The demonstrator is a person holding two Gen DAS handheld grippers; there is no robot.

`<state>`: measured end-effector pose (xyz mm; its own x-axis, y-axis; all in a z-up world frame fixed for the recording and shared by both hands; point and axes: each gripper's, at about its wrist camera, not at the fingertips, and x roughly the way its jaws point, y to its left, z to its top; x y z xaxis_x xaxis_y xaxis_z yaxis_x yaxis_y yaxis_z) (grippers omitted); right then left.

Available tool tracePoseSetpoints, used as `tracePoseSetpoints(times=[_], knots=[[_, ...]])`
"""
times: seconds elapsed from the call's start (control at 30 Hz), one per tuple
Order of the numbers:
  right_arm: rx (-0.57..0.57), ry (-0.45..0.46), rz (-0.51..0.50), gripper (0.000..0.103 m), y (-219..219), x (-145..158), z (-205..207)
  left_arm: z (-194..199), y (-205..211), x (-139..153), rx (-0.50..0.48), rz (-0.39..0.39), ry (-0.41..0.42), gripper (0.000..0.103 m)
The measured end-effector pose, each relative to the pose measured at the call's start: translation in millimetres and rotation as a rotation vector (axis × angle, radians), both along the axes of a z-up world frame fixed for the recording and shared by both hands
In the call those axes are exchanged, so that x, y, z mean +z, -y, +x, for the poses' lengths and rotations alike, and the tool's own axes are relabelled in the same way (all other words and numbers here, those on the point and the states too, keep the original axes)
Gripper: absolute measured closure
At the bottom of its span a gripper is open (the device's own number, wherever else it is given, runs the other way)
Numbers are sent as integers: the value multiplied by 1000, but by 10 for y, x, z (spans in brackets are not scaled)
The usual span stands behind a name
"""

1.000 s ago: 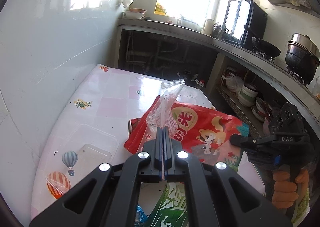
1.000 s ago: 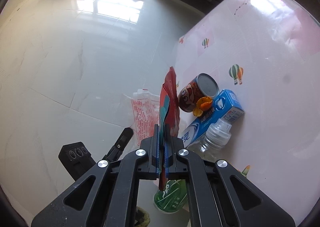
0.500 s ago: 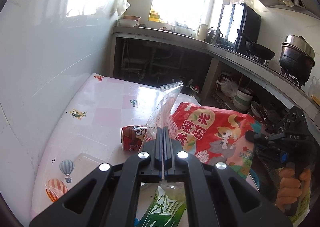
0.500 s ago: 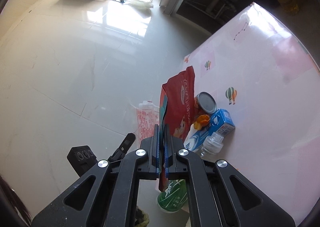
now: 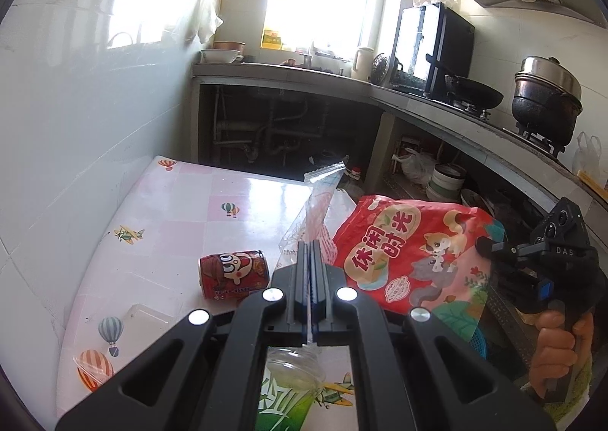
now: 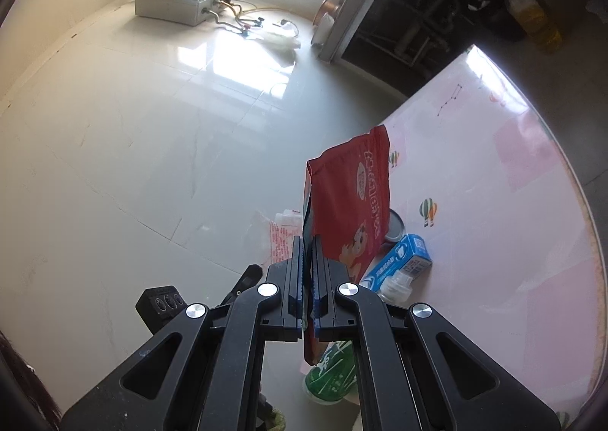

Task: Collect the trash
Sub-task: 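Lift both bags off the table and carry them toward the wastebasket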

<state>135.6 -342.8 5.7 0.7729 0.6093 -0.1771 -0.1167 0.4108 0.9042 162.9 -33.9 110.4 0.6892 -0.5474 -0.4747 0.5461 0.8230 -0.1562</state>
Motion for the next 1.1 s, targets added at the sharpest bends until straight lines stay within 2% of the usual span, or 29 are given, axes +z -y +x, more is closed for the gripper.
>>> tracePoseSetpoints(times=[0.83,1.1], knots=[[-216,64,39,100,810,116,-866,-397,857,137,-174,-23,3,102],[-315,67,27,100,1096,101,-1215,-466,1026,178,-245,-64,-49,102]])
